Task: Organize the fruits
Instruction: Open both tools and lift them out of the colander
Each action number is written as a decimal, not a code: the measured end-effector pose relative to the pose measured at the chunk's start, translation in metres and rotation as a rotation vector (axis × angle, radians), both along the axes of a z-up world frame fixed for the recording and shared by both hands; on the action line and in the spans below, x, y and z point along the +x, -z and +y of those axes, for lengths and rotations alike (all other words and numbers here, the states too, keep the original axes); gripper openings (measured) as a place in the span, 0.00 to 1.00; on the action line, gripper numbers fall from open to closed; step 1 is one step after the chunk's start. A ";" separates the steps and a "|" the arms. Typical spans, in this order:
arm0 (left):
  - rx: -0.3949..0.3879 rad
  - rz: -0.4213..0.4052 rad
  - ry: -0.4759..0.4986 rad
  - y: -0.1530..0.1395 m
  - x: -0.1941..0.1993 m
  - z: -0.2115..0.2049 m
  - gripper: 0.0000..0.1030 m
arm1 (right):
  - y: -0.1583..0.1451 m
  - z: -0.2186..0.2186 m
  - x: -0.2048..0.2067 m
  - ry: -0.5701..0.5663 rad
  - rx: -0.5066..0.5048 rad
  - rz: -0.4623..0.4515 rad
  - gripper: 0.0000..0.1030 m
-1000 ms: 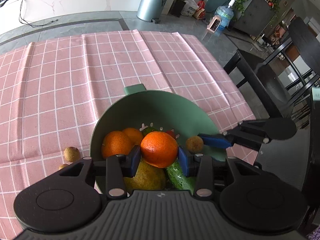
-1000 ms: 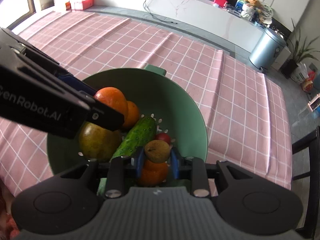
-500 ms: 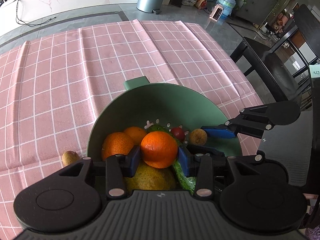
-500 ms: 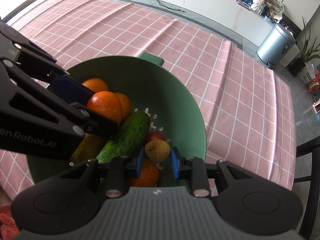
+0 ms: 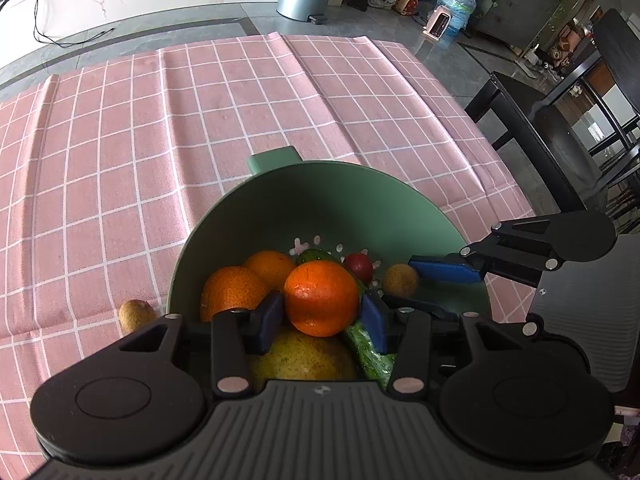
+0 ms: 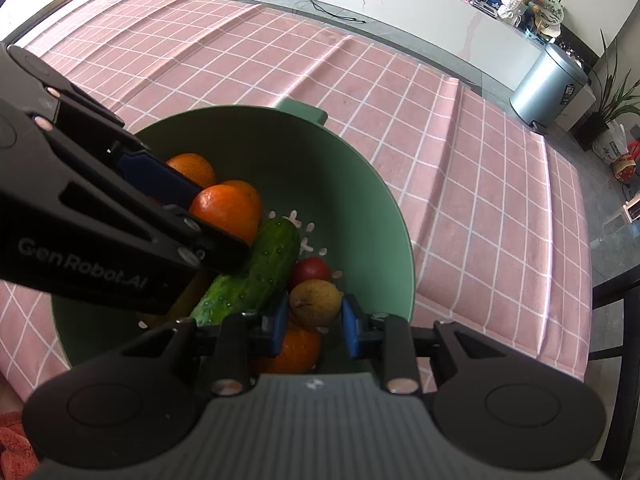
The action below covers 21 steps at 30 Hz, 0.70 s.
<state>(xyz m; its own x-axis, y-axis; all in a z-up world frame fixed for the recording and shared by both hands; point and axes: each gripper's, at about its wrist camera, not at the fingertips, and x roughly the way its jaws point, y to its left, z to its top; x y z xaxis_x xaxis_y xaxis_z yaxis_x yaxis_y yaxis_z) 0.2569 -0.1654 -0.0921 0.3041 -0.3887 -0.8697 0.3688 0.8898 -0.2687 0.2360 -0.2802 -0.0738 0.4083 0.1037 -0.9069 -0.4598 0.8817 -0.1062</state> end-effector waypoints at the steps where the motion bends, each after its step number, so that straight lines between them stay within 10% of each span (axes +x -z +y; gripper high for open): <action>1: -0.001 0.001 -0.004 -0.002 -0.001 0.000 0.55 | -0.001 0.000 0.000 0.000 -0.002 0.000 0.25; 18: 0.021 -0.186 0.000 -0.075 -0.056 0.030 0.63 | -0.051 0.016 -0.031 0.109 0.023 -0.133 0.40; 21: 0.039 -0.239 0.003 -0.088 -0.068 0.040 0.63 | -0.060 0.026 -0.045 0.158 0.076 -0.172 0.57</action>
